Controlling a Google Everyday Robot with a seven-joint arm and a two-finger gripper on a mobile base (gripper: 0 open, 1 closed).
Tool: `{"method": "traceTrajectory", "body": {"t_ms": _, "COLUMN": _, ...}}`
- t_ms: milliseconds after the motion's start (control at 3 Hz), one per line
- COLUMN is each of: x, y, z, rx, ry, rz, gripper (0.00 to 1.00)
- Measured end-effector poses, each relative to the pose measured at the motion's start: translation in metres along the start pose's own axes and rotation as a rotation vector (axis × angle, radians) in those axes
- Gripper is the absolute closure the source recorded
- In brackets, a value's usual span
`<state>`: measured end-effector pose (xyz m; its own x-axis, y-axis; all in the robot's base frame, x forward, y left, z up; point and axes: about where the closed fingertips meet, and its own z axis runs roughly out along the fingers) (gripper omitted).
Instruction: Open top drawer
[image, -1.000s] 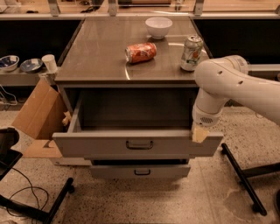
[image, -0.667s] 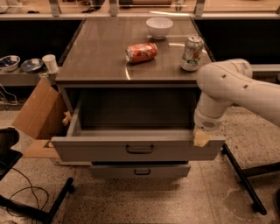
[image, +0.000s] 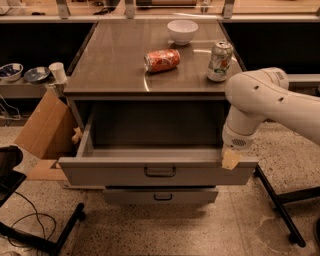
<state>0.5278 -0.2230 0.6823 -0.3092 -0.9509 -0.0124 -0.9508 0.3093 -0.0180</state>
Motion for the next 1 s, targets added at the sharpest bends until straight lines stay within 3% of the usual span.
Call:
{"method": "traceTrajectory", "body": {"t_ms": 667, "x": 0.0000, "y": 0.0000, "z": 0.0000, "rx": 0.000, "ry": 0.000, "rz": 0.000, "gripper": 0.13}}
{"method": "traceTrajectory", "body": {"t_ms": 1000, "x": 0.0000, "y": 0.0001, "z": 0.0001, "rx": 0.000, "ry": 0.000, "rz": 0.000, "gripper": 0.00}}
